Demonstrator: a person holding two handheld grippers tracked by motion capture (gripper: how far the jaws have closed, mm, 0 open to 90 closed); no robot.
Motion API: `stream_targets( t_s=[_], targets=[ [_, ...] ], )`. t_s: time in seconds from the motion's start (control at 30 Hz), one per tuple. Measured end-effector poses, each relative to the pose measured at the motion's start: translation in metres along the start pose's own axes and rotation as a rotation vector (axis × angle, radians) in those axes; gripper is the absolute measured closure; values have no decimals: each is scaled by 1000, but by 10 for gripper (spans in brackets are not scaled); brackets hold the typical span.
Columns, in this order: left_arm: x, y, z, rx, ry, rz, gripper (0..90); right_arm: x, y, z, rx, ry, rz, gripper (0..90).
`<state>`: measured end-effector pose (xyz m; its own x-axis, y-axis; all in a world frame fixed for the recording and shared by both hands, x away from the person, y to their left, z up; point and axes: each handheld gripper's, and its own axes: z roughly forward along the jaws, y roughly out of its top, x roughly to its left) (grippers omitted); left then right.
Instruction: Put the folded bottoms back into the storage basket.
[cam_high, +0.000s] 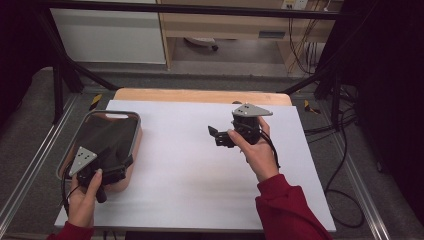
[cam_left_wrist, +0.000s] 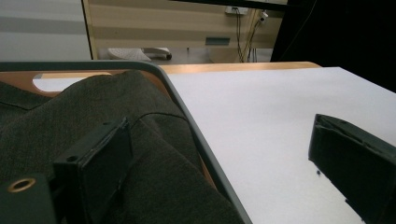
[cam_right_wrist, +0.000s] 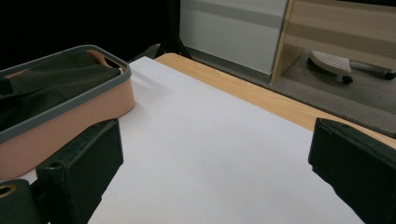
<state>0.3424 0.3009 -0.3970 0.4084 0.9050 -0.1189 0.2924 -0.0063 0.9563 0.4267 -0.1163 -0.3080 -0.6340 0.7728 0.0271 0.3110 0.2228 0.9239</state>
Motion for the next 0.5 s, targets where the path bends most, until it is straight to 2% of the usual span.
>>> stream_targets(
  t_s=[0.2, 0.3, 0.5],
  targets=[
    [-2, 1, -2, -11, 0, 29, 66, -8, -3, -8, 5, -5, 7, 39],
    [-1, 1, -3, -16, 8, 21, 64, -13, -2, -14, -6, -8, 16, 36],
    [0, 5, -8, -71, 37, 6, 64, -20, -1, -25, -34, -18, 32, 37]
  ],
)
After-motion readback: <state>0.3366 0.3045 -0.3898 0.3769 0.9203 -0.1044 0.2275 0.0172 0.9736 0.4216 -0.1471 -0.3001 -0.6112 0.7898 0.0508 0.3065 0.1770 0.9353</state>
